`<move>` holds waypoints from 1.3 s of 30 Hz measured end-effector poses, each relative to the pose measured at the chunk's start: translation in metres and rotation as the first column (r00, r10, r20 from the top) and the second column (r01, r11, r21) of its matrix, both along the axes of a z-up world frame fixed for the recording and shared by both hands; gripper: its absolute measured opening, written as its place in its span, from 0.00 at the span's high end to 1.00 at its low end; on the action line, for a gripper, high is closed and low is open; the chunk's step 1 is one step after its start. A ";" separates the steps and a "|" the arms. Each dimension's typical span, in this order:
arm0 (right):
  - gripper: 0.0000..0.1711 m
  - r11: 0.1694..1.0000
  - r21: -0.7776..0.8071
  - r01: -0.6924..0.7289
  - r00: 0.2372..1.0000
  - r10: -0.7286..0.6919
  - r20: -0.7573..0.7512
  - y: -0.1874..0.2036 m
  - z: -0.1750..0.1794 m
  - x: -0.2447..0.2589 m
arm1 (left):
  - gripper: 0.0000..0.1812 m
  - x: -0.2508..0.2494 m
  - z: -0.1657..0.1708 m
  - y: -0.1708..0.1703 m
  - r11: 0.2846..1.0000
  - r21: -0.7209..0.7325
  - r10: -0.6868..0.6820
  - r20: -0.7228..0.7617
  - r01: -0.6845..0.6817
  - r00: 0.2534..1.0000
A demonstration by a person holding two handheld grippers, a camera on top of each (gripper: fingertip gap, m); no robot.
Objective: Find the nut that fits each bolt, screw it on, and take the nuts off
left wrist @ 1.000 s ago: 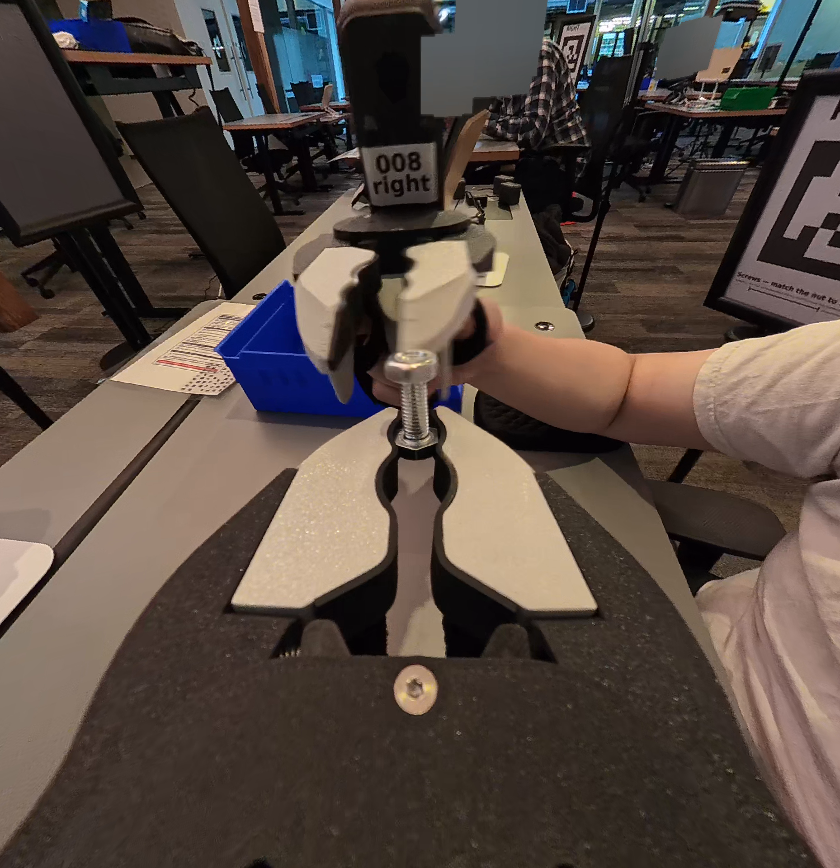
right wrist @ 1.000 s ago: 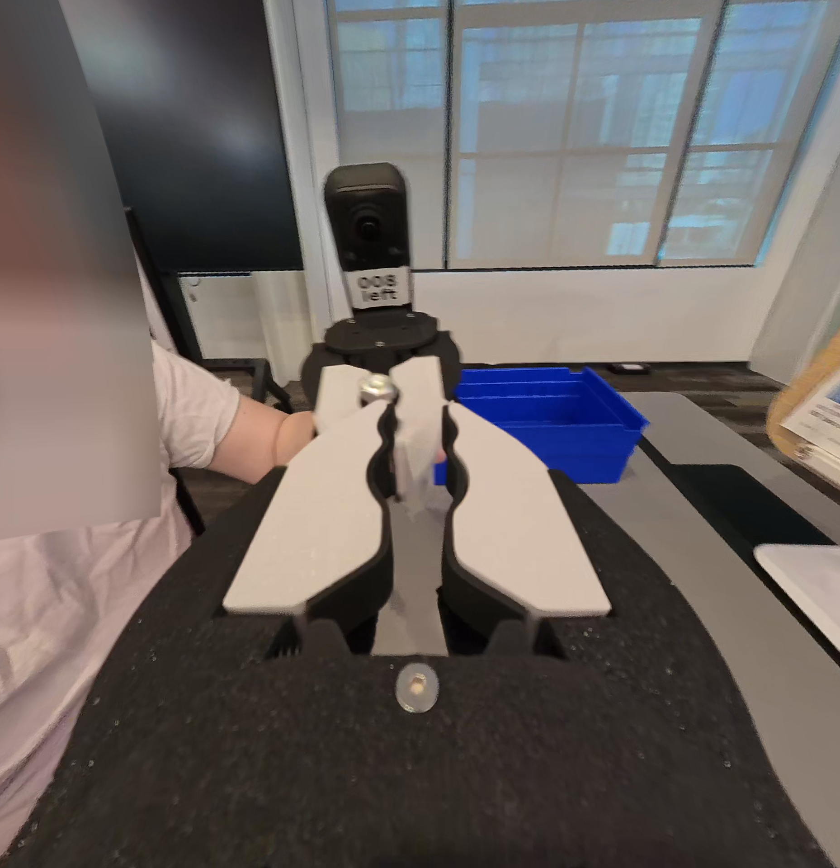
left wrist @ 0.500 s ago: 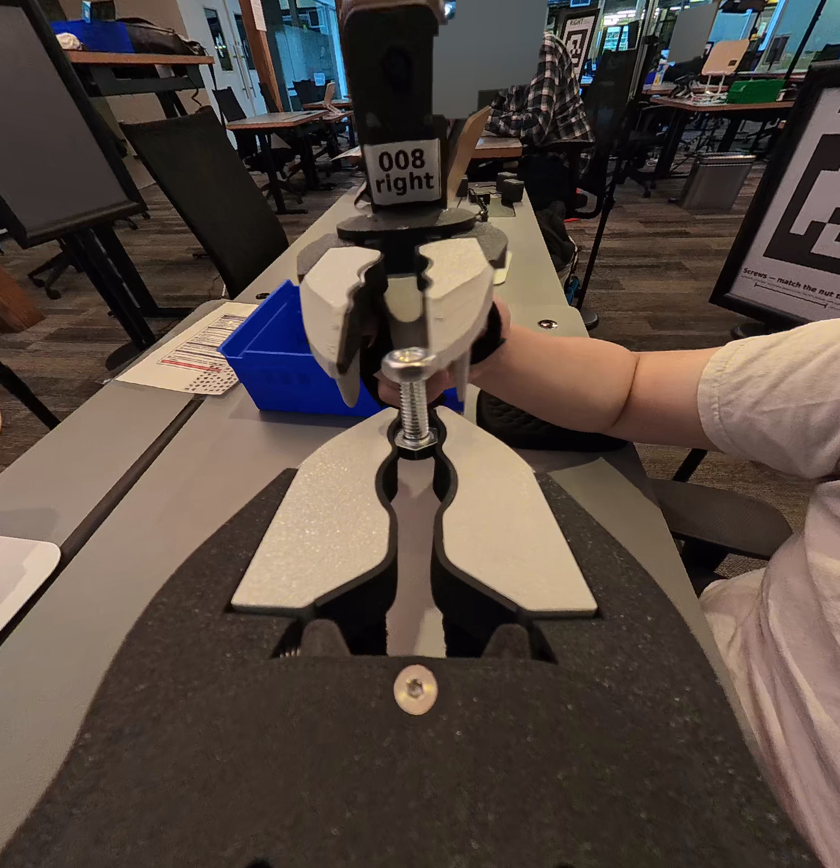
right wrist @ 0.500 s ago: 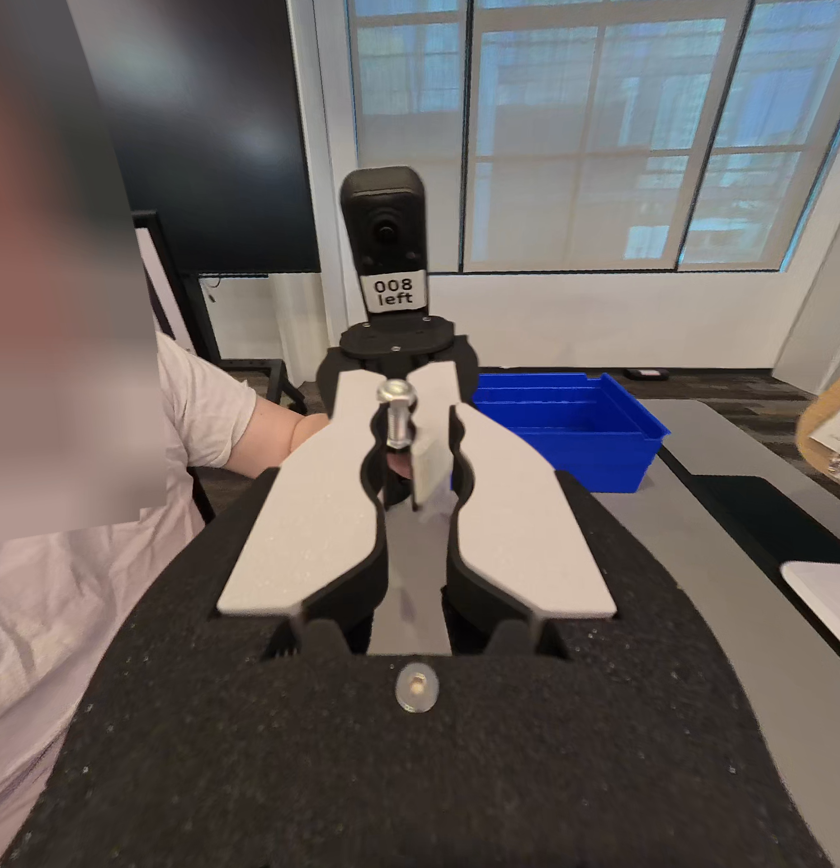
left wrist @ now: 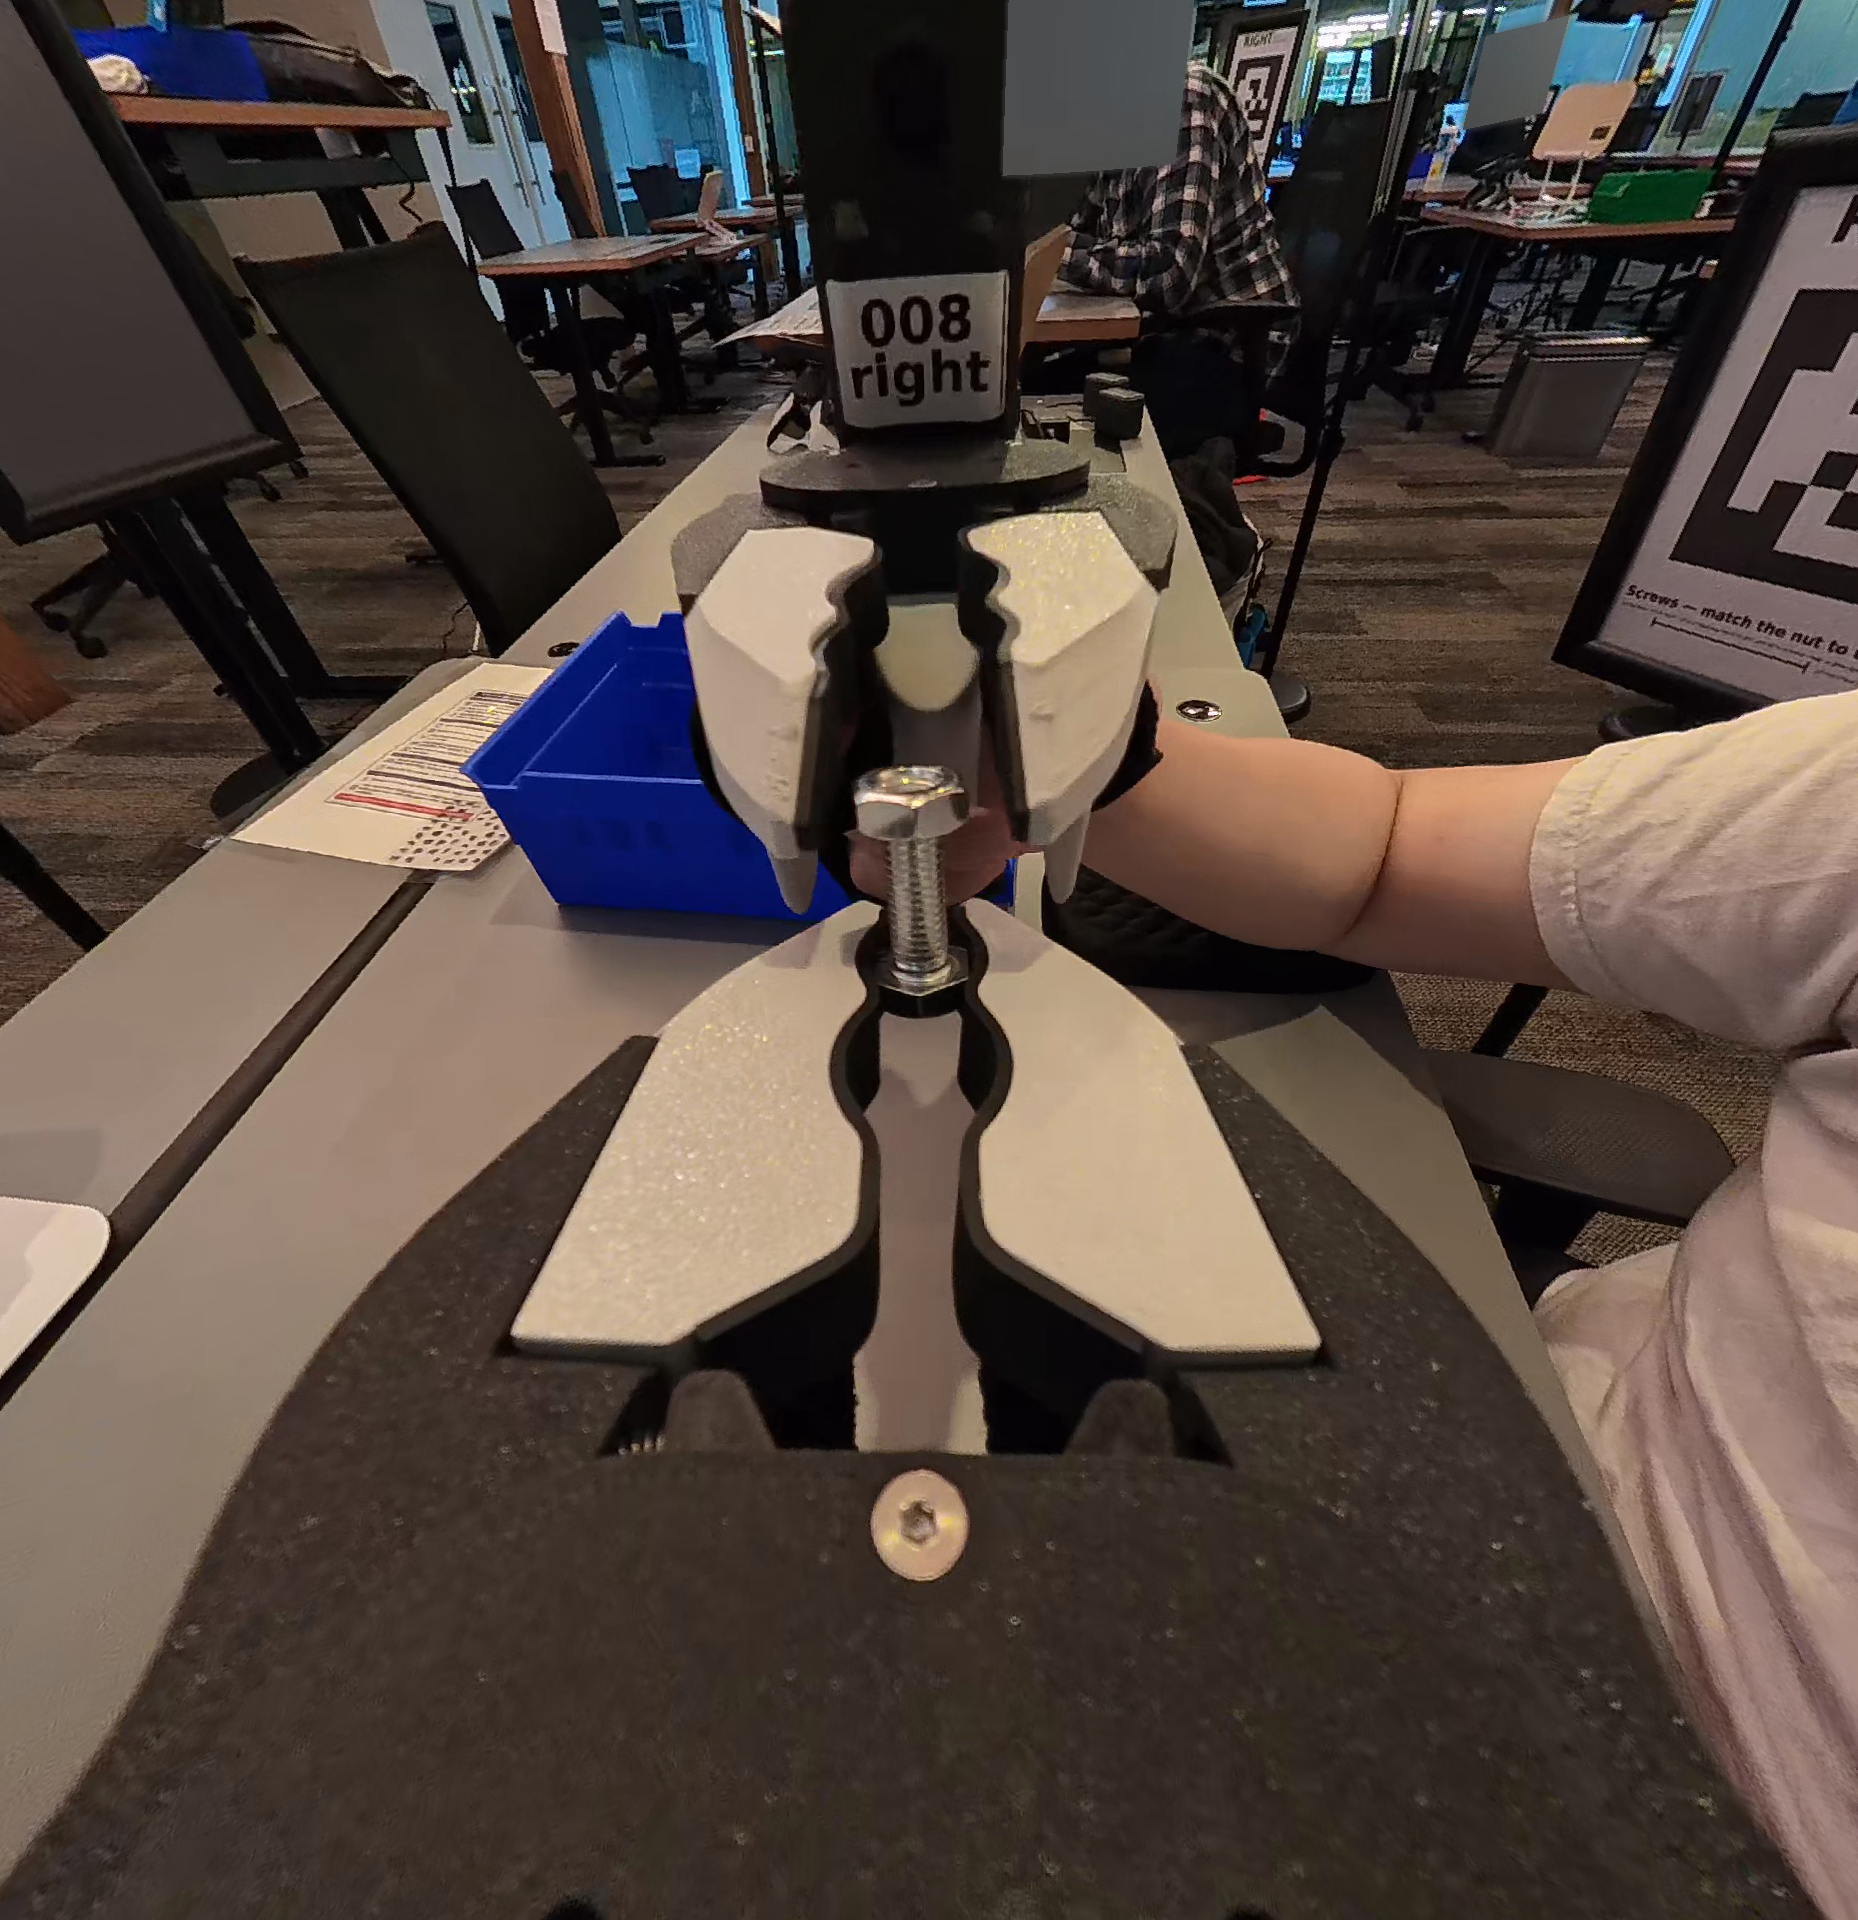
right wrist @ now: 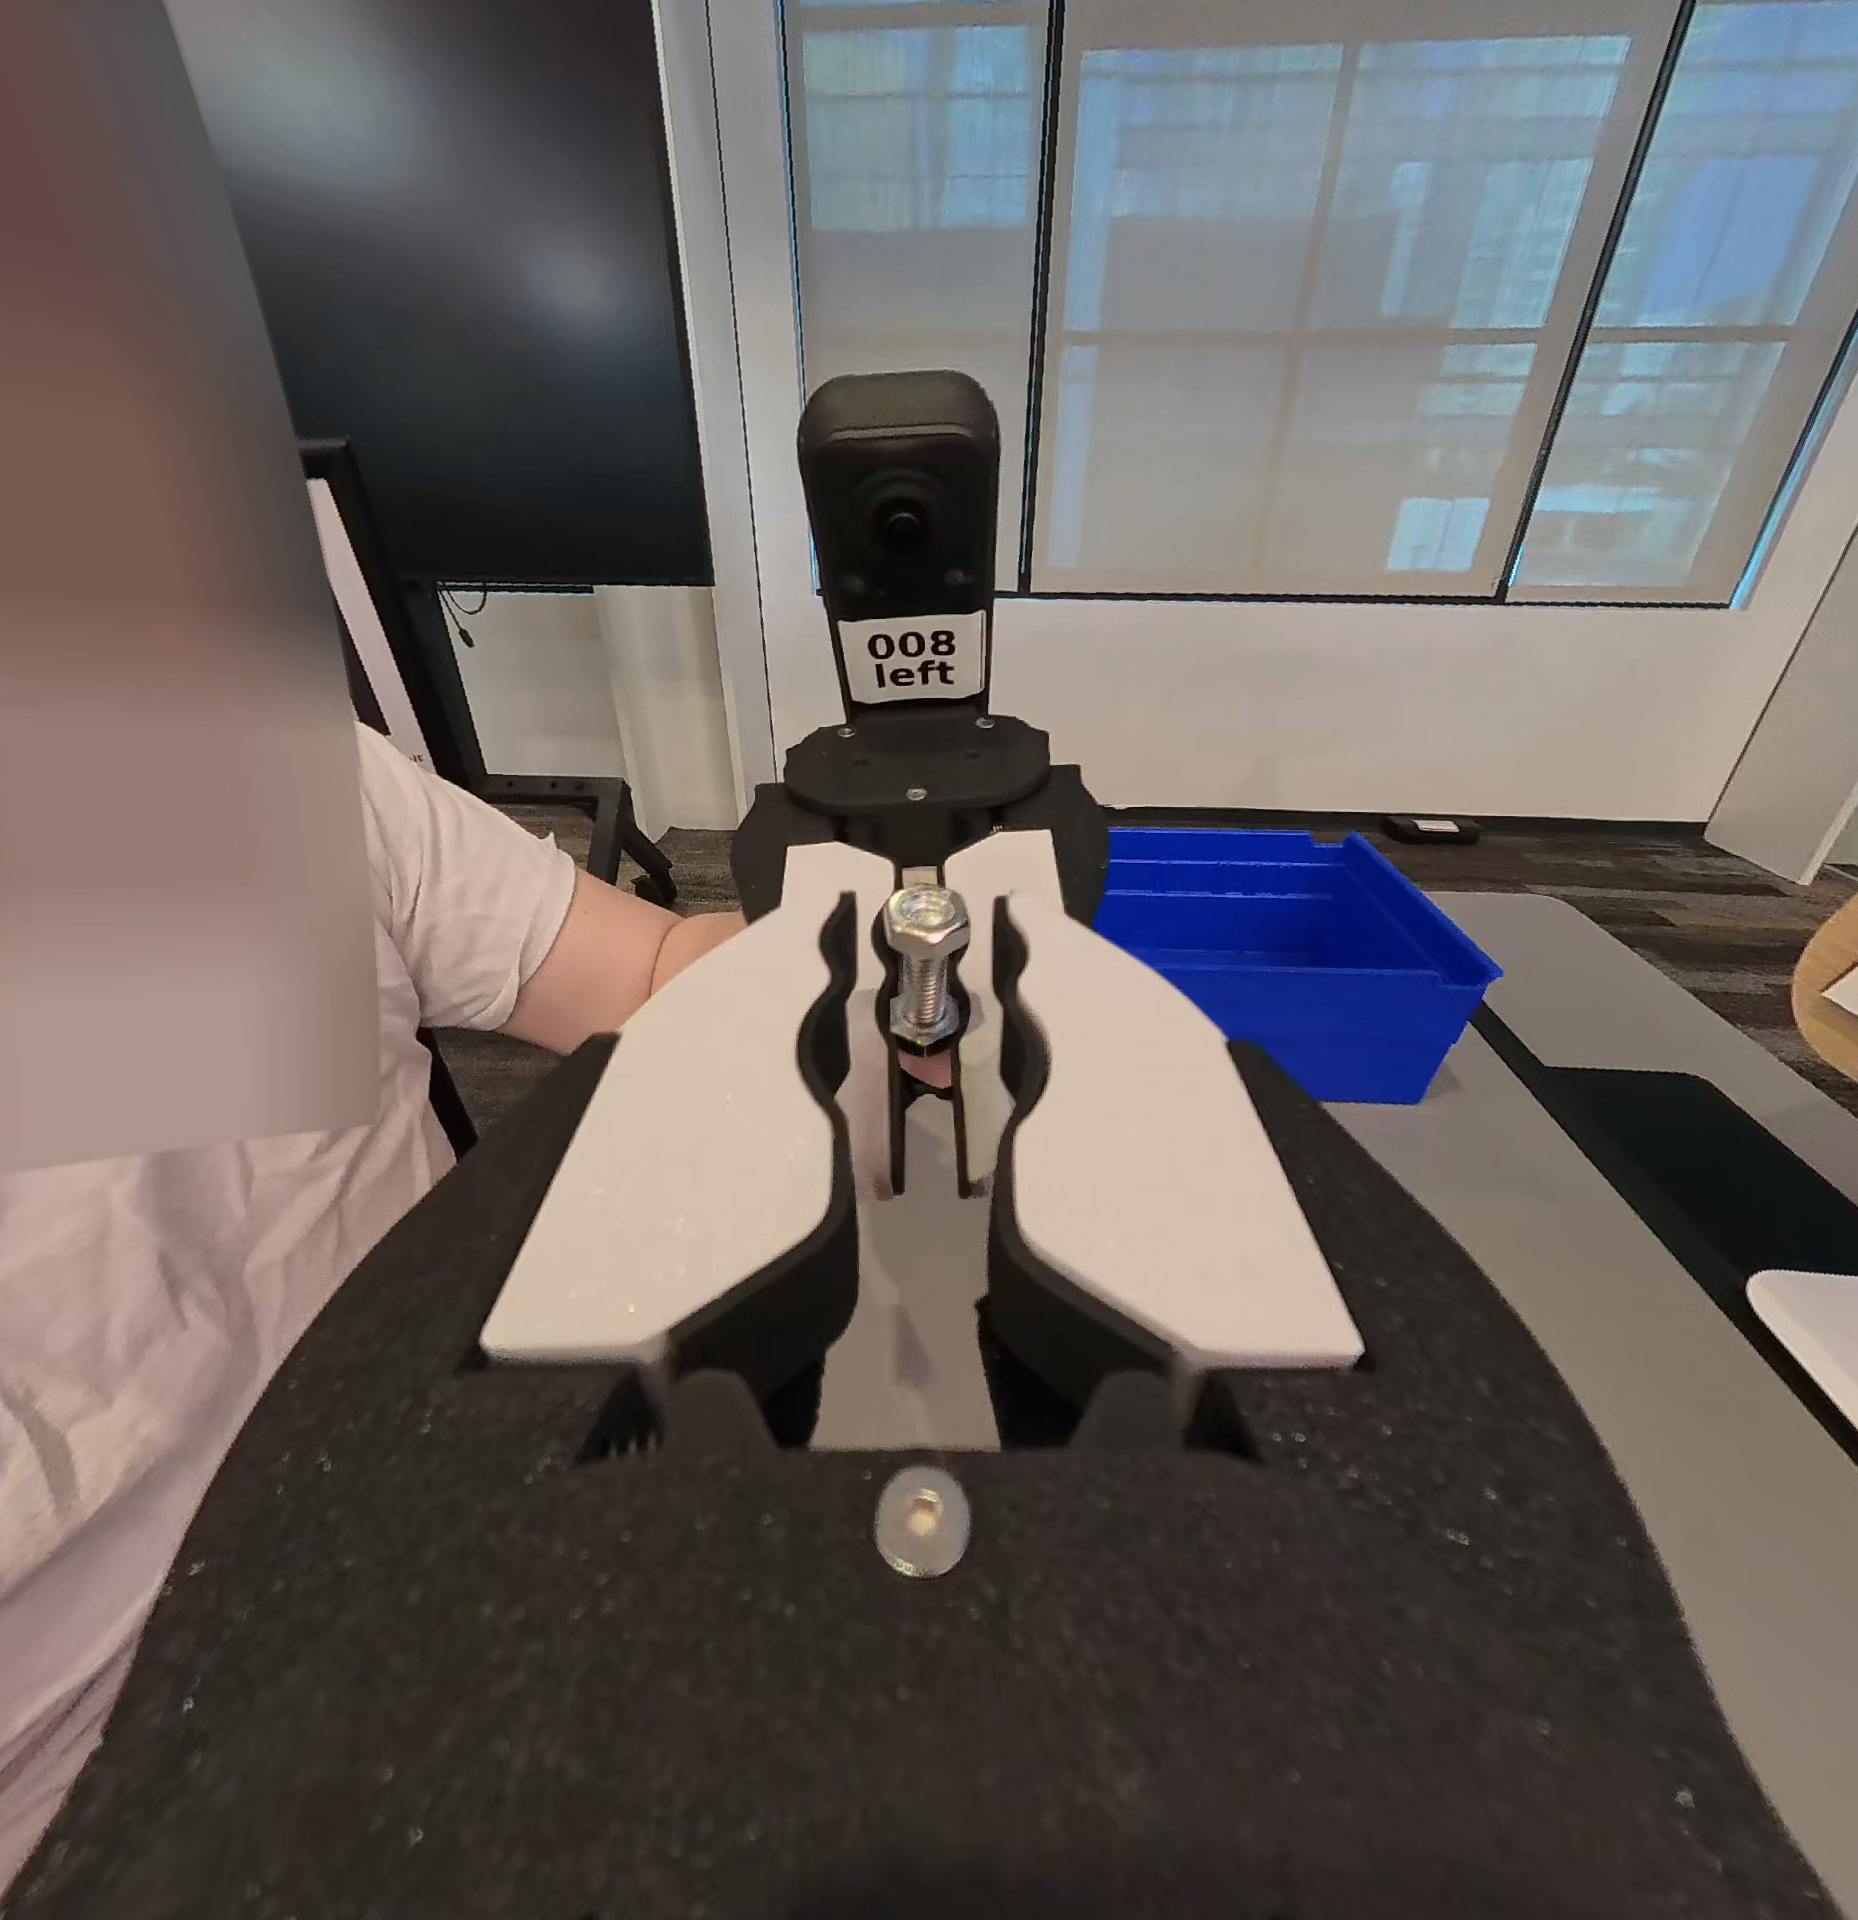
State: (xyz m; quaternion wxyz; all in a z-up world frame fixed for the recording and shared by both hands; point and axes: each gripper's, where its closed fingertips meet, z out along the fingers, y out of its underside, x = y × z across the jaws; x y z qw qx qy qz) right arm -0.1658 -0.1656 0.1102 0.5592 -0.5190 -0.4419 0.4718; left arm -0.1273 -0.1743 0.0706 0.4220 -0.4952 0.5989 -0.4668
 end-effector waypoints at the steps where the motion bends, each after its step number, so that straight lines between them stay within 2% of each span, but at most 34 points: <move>1: 0.86 1.000 -0.005 0.002 1.000 -0.002 -0.006 0.000 0.001 0.000 | 0.95 0.000 0.000 -0.001 1.000 0.000 -0.003 0.000 0.003 1.000; 9: 0.88 1.000 -0.006 -0.003 1.000 0.003 0.010 0.001 -0.002 0.000 | 0.95 0.000 0.001 -0.003 1.000 -0.008 -0.017 0.002 0.017 1.000; 18: 0.92 0.992 0.001 -0.126 0.991 0.126 -0.051 -0.014 0.004 0.000 | 0.95 -0.004 0.007 -0.022 0.979 -0.118 -0.161 0.036 0.164 0.986; 20: 0.92 0.979 0.015 -0.205 0.977 0.205 -0.059 -0.025 0.004 0.000 | 0.95 -0.006 0.008 -0.037 0.952 -0.165 -0.256 0.044 0.259 0.966; 24: 0.92 0.897 0.023 -0.441 0.893 0.441 -0.087 -0.059 0.002 -0.003 | 0.95 -0.016 0.008 -0.079 0.823 -0.260 -0.503 0.080 0.505 0.860; 27: 0.92 0.831 0.033 -0.555 0.825 0.555 -0.108 -0.078 0.001 -0.005 | 0.95 -0.022 0.009 -0.100 0.744 -0.285 -0.601 0.109 0.604 0.792; 30: 0.92 0.804 0.048 -0.593 0.797 0.594 -0.114 -0.086 0.001 -0.006 | 0.95 -0.023 0.008 -0.109 0.717 -0.285 -0.631 0.121 0.636 0.766; 32: 0.92 0.810 0.039 -0.585 0.803 0.585 -0.118 -0.084 0.003 -0.006 | 0.95 -0.023 0.010 -0.107 0.724 -0.286 -0.621 0.126 0.628 0.774; 34: 0.87 0.844 0.025 -0.535 0.838 0.534 -0.112 -0.076 0.005 -0.005 | 0.95 -0.020 0.013 -0.097 0.763 -0.273 -0.574 0.130 0.586 0.809; 37: 0.83 0.941 0.051 -0.335 0.935 0.339 -0.105 -0.051 0.015 0.000 | 0.95 -0.007 0.015 -0.061 0.892 -0.221 -0.374 0.126 0.394 0.919; 39: 0.83 0.994 0.055 -0.094 0.987 0.100 -0.122 -0.021 0.024 0.007 | 0.95 0.001 0.015 -0.028 0.962 -0.181 -0.180 0.146 0.205 0.973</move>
